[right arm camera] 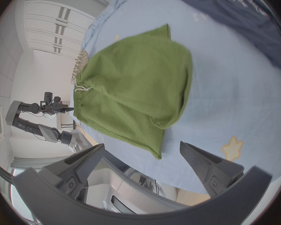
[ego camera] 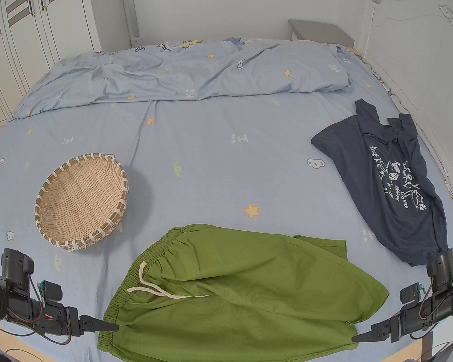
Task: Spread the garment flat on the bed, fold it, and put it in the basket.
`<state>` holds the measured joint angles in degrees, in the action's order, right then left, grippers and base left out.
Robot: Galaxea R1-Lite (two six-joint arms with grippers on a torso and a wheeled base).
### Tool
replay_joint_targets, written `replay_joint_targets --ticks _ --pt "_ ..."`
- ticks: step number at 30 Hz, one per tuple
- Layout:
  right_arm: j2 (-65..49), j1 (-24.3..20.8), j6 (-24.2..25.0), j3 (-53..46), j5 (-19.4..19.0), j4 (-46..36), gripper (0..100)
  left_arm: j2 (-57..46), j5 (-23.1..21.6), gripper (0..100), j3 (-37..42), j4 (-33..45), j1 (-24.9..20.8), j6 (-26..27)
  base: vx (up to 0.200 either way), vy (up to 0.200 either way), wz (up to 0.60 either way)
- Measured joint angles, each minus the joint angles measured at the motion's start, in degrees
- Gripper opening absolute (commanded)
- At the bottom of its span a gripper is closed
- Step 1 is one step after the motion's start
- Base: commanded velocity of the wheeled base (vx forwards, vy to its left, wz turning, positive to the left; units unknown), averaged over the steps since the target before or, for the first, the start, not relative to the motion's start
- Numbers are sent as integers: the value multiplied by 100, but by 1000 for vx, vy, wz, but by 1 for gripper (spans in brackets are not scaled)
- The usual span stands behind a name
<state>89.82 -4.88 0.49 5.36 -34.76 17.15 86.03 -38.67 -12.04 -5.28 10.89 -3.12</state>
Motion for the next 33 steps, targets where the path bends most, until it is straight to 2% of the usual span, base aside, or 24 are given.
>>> replay_joint_targets --ticks 4,8,15,20,27,33 --pt "-667 98 16 37 16 -73 100 -983 0 100 -374 479 -276 -588 0 0 0" --pt "-1287 260 29 223 93 -286 100 -1803 16 100 -1198 951 -750 -1163 0 0 0" --pt "-1924 575 35 976 315 -600 100 -2176 33 100 -2645 1313 -1389 -1640 0 0 0" --pt "-2083 757 40 1556 433 -701 100 -1495 41 100 -3508 1408 -1581 -1768 0 0 0" --pt "-2138 867 40 2100 534 -777 100 187 77 100 -4890 1537 -1796 -1874 0 0 0" --pt "-2141 862 40 2325 583 -823 100 1562 486 100 -5694 1595 -1992 -2025 0 0 0"
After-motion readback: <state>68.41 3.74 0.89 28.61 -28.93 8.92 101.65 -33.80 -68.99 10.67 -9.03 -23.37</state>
